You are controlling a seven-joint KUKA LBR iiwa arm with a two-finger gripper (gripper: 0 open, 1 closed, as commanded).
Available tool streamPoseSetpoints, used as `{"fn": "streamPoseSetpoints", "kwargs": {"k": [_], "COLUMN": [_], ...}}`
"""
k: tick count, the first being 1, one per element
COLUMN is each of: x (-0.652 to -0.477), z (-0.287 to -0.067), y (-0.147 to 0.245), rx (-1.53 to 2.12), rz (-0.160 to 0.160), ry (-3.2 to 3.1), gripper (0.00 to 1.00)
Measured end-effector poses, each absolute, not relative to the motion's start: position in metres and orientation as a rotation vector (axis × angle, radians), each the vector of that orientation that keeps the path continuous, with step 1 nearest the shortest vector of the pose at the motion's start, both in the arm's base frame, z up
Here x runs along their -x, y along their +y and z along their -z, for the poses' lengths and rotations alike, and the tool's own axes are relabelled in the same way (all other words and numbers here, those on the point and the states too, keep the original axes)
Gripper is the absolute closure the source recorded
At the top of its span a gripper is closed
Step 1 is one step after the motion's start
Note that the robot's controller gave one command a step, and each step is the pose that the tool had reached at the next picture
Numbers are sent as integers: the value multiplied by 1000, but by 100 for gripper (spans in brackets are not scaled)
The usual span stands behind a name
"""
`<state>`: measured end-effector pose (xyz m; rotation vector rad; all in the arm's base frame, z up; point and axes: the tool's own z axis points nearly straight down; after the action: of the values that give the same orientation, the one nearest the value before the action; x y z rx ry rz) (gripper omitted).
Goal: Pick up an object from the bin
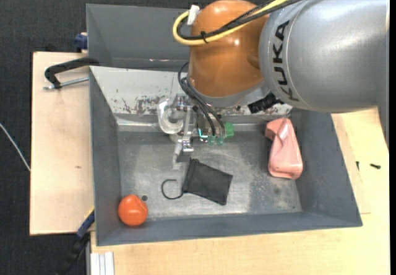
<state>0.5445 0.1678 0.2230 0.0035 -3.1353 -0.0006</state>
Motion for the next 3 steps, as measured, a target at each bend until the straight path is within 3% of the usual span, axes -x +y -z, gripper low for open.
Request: {"fn": "streamPoseSetpoints", "kwargs": {"k": [1, 2, 3], "x": [-546, -556, -541], "z": [-226, -192, -172], "y": [167, 161, 151], "rx": [-1, -85, -279], "rz": [2, 4, -1], "ry": [-3141, -3148, -3121], "gripper": [0, 0, 0]}}
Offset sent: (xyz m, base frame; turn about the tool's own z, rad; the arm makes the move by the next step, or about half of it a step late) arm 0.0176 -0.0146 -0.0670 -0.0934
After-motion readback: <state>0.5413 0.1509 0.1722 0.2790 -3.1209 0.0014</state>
